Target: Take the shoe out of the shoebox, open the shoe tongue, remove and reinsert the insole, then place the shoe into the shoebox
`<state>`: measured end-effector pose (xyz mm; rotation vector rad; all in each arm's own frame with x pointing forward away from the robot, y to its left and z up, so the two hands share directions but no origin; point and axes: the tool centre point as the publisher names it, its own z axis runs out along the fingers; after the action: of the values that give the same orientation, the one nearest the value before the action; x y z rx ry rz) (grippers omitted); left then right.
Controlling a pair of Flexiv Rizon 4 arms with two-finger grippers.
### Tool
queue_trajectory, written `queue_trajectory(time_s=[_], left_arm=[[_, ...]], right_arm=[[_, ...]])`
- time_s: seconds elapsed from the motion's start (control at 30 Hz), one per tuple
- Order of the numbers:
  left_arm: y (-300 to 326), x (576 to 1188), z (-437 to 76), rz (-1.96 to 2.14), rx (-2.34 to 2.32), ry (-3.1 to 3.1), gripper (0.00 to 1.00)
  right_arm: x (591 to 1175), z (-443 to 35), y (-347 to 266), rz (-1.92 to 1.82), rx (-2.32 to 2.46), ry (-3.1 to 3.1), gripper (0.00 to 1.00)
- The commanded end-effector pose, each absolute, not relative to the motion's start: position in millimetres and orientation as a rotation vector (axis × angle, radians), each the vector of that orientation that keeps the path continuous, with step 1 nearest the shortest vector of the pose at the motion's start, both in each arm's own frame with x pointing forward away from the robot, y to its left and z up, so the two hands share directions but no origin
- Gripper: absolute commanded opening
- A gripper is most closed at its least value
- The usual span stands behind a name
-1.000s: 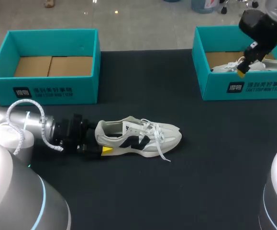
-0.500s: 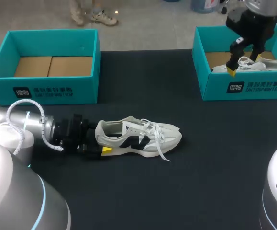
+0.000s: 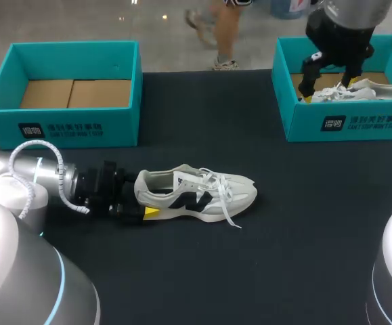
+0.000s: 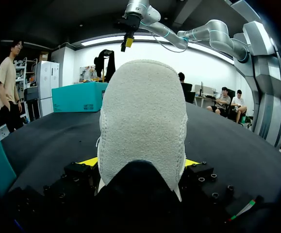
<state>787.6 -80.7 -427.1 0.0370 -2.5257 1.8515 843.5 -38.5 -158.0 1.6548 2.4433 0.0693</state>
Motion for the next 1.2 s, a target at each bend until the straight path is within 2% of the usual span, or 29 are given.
queue_trajectory(time_s=[0.03, 0.27, 0.9, 1.2], left_arm=[[-81.5, 788.2, -430.2, 1.853, 0.039, -2.529, 0.0], [-81.5, 788.2, -430.2, 1.853, 0.039, -2.529, 0.0], [-81.5, 788.2, -430.2, 1.853, 0.039, -2.529, 0.0], [-81.5, 788.2, -430.2, 1.853, 0.039, -2.529, 0.0]], right_arm=[[826.7, -160.5, 3.9, -0.041, 1.693, 2.258, 1.0], [809.0, -169.5, 41.9, -0.139, 1.75, 2.209, 1.0], [796.0, -238.9, 117.1, -0.248, 1.59, 2.282, 1.0], [796.0, -238.9, 117.1, -0.248, 1.59, 2.282, 1.0]])
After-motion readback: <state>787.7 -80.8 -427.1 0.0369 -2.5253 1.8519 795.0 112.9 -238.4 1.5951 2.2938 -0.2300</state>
